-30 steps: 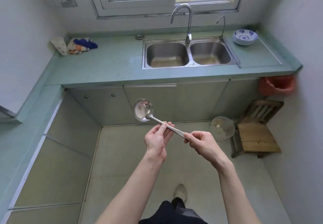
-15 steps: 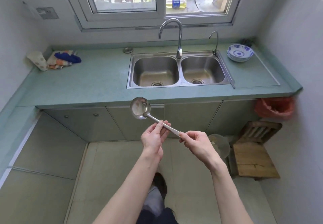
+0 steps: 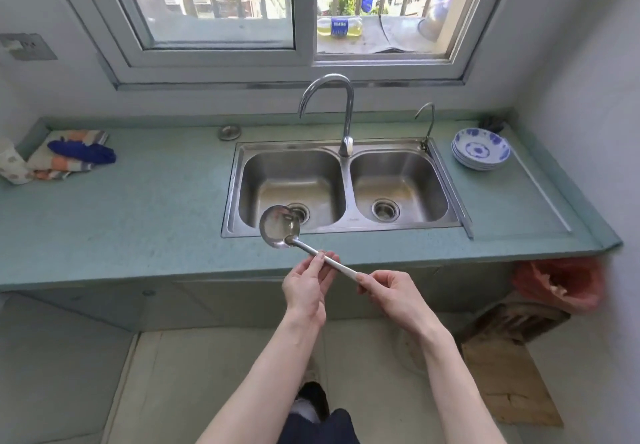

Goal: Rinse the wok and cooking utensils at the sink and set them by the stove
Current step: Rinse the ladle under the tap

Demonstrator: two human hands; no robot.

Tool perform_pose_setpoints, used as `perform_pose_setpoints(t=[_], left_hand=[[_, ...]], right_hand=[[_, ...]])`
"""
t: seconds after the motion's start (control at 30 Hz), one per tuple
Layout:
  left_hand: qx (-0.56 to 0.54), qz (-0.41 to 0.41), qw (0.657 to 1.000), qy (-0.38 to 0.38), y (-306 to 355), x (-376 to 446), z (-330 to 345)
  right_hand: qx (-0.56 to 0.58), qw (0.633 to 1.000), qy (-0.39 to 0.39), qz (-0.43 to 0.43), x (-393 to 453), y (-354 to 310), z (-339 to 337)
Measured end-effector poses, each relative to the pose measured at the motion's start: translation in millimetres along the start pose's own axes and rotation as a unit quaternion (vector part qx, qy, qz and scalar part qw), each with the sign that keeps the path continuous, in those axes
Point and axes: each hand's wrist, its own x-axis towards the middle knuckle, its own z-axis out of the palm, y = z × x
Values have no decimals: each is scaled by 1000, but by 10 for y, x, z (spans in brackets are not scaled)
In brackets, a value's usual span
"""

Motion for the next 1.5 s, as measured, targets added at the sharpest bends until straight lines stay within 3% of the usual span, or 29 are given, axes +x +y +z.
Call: perform_pose_setpoints(t=[0.43,0.83,1.2,1.27,1.5], left_hand=[[19,-20,999,29,278,1273,889],[-5,3,995,96,177,2177,1531],[-24,24,986,161,257,2800,1802],[-19,23,986,163,303,2946,1794],[18,-5,987,161,542,3322,1718]], right_hand=[[38,999,4,37,1489,-304,-269],[-13,991,-116,61,2763,-500,-738],[21,987,-136,81,3446,-479,-659],[38,988,-123,88,3577,-473,-634],[77,988,50,126,4377,-369,-613]])
